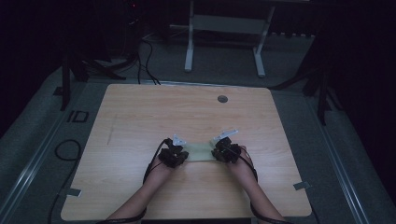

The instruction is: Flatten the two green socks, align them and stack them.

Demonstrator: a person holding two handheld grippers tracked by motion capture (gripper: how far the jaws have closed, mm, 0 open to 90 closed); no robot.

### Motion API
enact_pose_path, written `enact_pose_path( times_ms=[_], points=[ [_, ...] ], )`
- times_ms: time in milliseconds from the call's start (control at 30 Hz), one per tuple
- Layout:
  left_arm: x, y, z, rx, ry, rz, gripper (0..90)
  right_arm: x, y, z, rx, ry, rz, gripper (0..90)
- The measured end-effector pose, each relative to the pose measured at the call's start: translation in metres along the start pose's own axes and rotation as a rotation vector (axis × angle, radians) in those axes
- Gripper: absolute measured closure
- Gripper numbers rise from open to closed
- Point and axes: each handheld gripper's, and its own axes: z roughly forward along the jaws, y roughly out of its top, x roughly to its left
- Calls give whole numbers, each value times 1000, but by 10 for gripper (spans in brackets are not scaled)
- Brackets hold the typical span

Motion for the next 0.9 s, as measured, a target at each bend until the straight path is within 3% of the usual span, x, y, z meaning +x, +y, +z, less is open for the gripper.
enact_pose_path(
  times_ms=[167, 267, 367, 433, 533, 600, 667, 767, 900],
  points=[
    [-1, 3, 0, 10, -2, -1, 866, -5, 0, -1, -8, 39, 21, 712],
    [-4, 7, -4, -15, -27, 19, 750, -6, 2, -5, -27, 51, 9, 600],
    [-8, 13, -11, -57, -62, 32, 599, -6, 5, -12, -49, 60, -15, 501],
    [-12, 18, -13, -59, -83, 43, 470, -6, 7, -18, -69, 60, -20, 444],
    [-18, 23, -17, -64, -76, 74, 326, -7, 9, -28, -115, 49, -13, 353],
    [-19, 23, -19, -72, -83, 83, 234, -10, 8, -33, -138, 72, -5, 256],
    [-19, 22, -21, -100, -87, 76, 189, -14, 7, -36, -123, 91, 11, 140],
    [-17, 17, -23, -135, -68, 68, 129, -17, 4, -40, -131, 86, 5, 135],
    [-14, 11, -25, -141, -46, 68, 68, -21, -1, -43, -141, 66, 5, 135]
  ],
)
